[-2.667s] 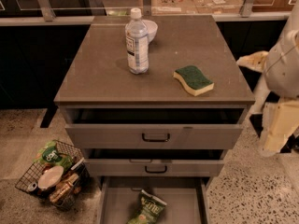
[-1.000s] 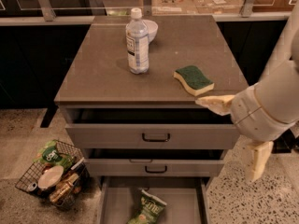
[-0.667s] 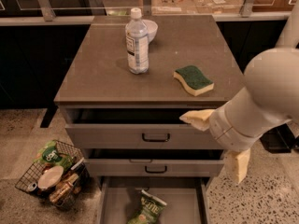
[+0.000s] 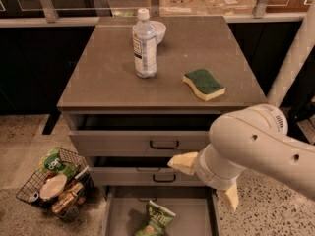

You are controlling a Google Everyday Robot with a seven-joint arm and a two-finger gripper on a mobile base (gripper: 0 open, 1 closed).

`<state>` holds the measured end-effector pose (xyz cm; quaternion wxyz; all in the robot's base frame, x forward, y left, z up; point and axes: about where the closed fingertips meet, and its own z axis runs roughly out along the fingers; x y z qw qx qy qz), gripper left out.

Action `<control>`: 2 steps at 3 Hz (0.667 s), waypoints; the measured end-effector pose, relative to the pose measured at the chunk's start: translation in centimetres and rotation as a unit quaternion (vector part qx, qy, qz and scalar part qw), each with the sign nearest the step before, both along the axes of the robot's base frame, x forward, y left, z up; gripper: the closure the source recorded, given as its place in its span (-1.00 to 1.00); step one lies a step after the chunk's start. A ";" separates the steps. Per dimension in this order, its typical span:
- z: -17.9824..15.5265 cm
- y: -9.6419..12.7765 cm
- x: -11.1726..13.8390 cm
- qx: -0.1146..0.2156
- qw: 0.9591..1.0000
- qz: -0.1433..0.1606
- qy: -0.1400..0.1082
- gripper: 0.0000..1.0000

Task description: Pick green jalapeno chip bag from bottom drawer and place on counter

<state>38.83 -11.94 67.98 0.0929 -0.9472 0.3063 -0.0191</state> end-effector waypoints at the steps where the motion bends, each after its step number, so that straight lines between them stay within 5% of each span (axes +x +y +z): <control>1: -4.6 1.3 -1.4 0.028 0.999 0.027 0.013 -1.00; 2: -5.1 1.9 -0.5 0.041 0.999 0.025 -0.003 -1.00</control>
Offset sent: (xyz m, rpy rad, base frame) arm -0.0122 0.0098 -0.0368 0.0358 0.0237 0.0496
